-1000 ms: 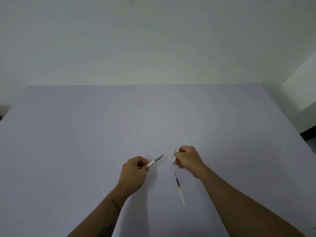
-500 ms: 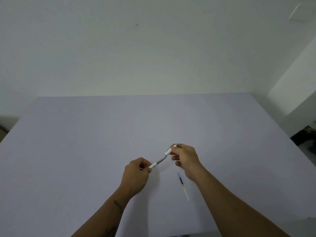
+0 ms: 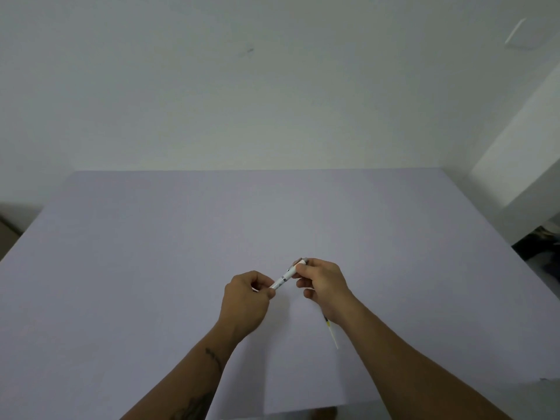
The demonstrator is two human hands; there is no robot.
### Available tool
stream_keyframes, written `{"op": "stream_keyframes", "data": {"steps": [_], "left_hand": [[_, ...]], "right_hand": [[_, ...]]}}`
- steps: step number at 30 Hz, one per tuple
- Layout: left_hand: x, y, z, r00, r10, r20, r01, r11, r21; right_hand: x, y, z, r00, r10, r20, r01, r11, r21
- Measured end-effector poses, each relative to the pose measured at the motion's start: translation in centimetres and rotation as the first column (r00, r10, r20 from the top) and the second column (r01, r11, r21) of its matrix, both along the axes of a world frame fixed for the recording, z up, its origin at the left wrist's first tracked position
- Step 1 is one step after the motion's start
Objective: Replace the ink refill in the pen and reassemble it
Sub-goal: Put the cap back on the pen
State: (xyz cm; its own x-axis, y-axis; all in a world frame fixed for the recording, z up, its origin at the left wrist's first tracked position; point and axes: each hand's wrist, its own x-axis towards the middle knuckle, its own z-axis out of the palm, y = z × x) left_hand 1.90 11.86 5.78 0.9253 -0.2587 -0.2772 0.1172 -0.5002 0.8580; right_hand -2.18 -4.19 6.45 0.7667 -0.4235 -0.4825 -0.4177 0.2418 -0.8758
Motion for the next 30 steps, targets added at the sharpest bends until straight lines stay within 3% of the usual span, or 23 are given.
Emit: {"op": "stream_keyframes", "data": {"steps": [7, 17, 20, 23, 26, 30], "left_hand": [[0.8, 0.3, 0.2, 0.999, 0.048, 0.023, -0.048, 0.999, 0.006], [-0.4, -0.9, -0.3, 0.997, -0.007, 0.080, 0.011, 0.999, -0.050], [-0.7, -0.7, -1.4, 0.984, -0.051, 0.173, 0.057, 0.998, -0.033], [-0.6, 0.1, -3.3, 0.944, -0.108, 0.311, 0.078, 0.991, 0.105], [-0.4, 1.1, -6.0, 0.893, -0.228, 0.387, 0.061, 0.915, 0.398], [-0.1, 2.6, -9.4, 0.854, -0.381, 0.354, 0.078, 0.767, 0.637]], "right_hand": [[1.2, 1.2, 0.7, 0.999, 0.003, 0.040, -0.003, 1.000, -0.016], [0.9, 1.5, -0.6, 0.996, -0.068, -0.053, 0.075, 0.987, 0.142], [0.9, 1.1, -1.1, 0.994, -0.075, -0.076, 0.075, 0.997, -0.002], [0.8, 0.2, -2.1, 0.991, -0.089, -0.096, 0.062, 0.966, -0.251], [0.2, -0.5, -3.4, 0.982, 0.046, -0.182, -0.144, 0.807, -0.573], [-0.5, 0.0, -5.7, 0.920, 0.187, -0.345, -0.381, 0.639, -0.668]]}}
